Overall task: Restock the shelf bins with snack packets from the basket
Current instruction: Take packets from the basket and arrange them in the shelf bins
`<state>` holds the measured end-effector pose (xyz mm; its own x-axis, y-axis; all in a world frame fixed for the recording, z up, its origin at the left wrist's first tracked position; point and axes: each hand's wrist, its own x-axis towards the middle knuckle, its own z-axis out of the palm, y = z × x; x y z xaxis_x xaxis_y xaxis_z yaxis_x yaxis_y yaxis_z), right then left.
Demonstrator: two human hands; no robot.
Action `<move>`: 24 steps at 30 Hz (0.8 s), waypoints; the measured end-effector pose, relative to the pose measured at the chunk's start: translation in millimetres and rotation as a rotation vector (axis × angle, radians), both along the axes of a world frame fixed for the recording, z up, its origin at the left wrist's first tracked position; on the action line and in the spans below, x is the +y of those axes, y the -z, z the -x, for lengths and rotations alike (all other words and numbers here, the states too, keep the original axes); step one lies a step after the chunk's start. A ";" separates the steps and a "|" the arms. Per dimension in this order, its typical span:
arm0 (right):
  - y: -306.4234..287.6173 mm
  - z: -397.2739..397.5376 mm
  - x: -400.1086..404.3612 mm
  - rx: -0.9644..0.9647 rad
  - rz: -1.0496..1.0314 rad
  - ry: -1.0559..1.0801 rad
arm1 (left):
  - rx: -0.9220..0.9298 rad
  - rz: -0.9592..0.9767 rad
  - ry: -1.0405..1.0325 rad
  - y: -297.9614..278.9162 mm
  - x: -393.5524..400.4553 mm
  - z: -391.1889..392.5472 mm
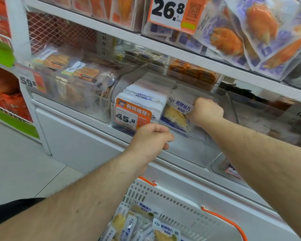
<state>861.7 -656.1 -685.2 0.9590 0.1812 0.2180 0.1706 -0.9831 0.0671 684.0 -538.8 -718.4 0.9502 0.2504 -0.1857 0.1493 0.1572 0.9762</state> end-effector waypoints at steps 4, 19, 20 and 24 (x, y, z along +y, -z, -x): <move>7.4 -2.9 0.4 -0.073 0.032 -0.011 | 0.007 -0.002 0.011 0.6 -1.7 -0.2; -8.1 30.9 -10.8 -0.209 -0.084 -0.111 | 0.044 -0.090 0.067 0.4 -5.1 1.6; -8.2 38.3 -11.9 -0.270 -0.126 -0.167 | 0.053 -0.113 0.081 1.0 -5.1 1.9; 8.1 79.9 -15.2 -0.509 -0.273 -0.483 | 0.072 -0.197 0.106 7.1 -5.4 6.2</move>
